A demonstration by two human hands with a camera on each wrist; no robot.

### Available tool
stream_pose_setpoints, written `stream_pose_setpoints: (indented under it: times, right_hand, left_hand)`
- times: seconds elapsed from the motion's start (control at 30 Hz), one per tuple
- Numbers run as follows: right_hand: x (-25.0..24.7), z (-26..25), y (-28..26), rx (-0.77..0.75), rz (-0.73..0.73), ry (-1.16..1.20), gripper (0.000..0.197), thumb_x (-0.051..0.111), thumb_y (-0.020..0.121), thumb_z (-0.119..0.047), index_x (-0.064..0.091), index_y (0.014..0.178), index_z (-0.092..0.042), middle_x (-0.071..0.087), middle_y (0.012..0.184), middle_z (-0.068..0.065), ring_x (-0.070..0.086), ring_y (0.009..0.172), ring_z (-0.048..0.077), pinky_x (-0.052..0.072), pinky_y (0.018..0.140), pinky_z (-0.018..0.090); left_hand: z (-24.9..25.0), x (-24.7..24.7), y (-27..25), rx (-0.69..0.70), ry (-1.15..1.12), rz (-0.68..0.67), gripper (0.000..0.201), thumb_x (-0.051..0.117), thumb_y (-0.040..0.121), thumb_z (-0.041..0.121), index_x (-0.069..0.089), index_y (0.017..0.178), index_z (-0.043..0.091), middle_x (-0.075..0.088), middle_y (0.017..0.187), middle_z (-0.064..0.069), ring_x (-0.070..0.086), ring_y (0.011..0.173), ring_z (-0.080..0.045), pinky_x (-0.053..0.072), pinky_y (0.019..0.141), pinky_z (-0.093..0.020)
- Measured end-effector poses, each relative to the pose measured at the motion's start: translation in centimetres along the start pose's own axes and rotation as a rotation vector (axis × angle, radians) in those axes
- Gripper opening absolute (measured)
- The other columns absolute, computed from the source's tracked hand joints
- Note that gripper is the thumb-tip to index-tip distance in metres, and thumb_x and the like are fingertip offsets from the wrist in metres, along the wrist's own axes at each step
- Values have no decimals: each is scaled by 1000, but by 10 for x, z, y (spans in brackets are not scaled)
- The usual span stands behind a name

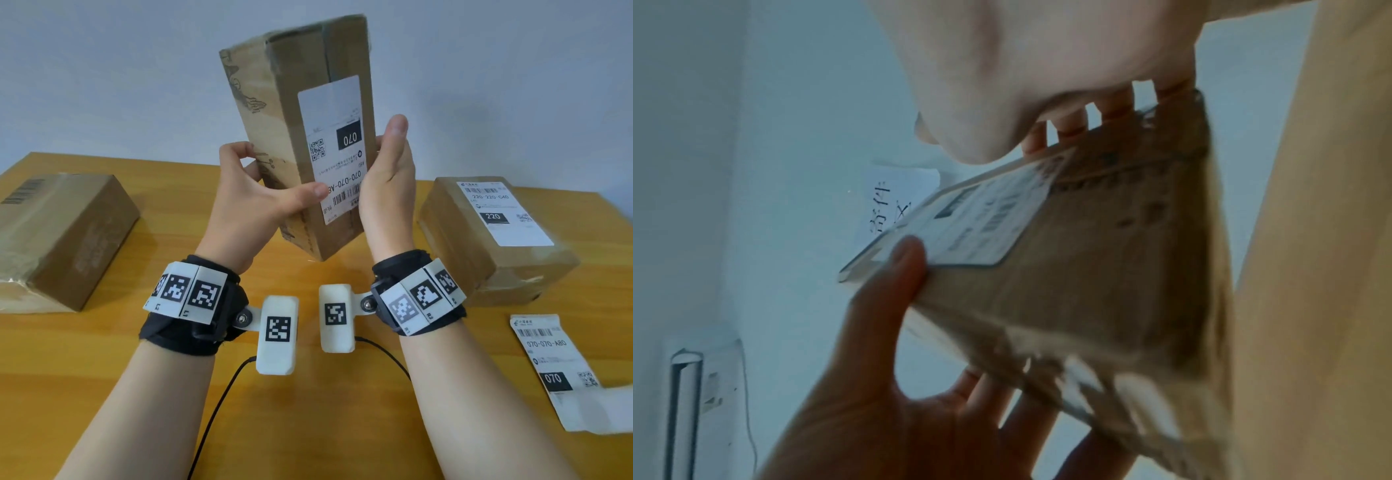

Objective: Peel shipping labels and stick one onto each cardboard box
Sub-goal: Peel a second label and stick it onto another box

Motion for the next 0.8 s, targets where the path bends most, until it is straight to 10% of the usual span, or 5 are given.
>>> stream_pose_setpoints:
  times: [0.2,0.5,0.67,0.8]
  right_hand:
    - [4,-2,-4,-72,21,10,43,39,92,-68,38,100,-26,63,102,0,70,93,11,61,64,26]
    - [-7,7,6,-64,67,-53,39,43,106,-54,51,93,-18,65,81,-7,67,72,1,48,56,15]
    - [-10,13,9,-31,63,-64,41,40,108,-51,49,80,-22,64,79,2,66,75,15,53,62,26]
    - [-12,8,12,6,96,22,27,41,110,-38,56,99,-18,61,89,-8,59,76,-3,43,62,8]
  left_hand:
    - [-1,14,-5,-8,-10,-49,88,96,60,21,34,122,19,73,120,-6,74,106,-22,63,81,-45]
    - [7,7,-6,-43,-92,-42,85,89,50,29,38,118,21,78,113,-3,75,102,-25,63,74,-40]
    - [10,-2,-6,-57,-95,-8,75,86,66,17,35,121,19,78,112,-2,77,99,-22,63,78,-47]
    - [8,-5,-4,-91,-68,29,68,85,80,16,33,124,17,78,111,-1,77,97,-17,63,77,-48]
Point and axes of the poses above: each hand's wrist, its own y-axis towards the middle knuckle, its own x-axis out of the palm, z = x × y, the point moved 5 cm from there along y, towards the middle knuckle
